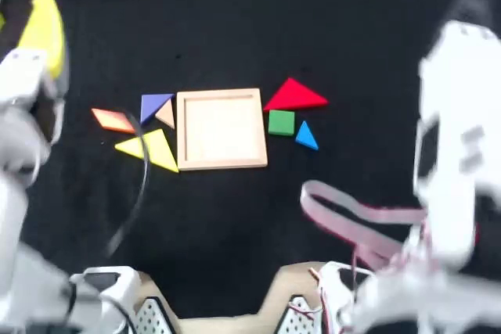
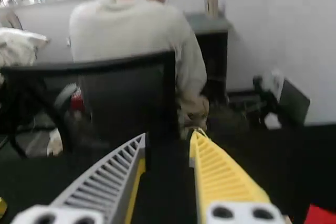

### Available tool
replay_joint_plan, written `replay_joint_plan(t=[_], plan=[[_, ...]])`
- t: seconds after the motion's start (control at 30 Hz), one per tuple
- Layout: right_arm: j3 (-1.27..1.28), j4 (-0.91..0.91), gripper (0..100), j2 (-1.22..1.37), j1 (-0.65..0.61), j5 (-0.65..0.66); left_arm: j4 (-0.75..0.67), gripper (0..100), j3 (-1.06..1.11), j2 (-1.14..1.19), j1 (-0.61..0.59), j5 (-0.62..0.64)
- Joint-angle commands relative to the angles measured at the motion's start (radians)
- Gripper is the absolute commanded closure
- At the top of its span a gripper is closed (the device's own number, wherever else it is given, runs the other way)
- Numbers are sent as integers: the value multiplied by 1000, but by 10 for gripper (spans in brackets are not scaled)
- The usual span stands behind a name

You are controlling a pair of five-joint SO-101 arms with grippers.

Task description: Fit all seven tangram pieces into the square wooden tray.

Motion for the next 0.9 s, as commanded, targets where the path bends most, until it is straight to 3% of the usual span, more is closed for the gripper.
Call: replay_joint_plan(t=[0.0, 0.13, 0.37, 0.5, 0.7, 0.87], plan=[[-130, 212, 857, 157, -54, 12, 97, 859, -65, 75, 10, -14], [-116, 331, 858, 302, -61, 121, 95, 855, 73, 95, 8, -14], [-30, 344, 855, 449, -84, 269, 86, 859, 406, 117, 16, -14], [35, 345, 854, 467, -117, 307, -12, 855, 595, 192, 10, -14], [220, 330, 854, 470, -207, 486, -92, 857, 792, 382, -10, 3], [409, 192, 854, 463, -239, 601, -241, 858, 901, 393, -44, 147]])
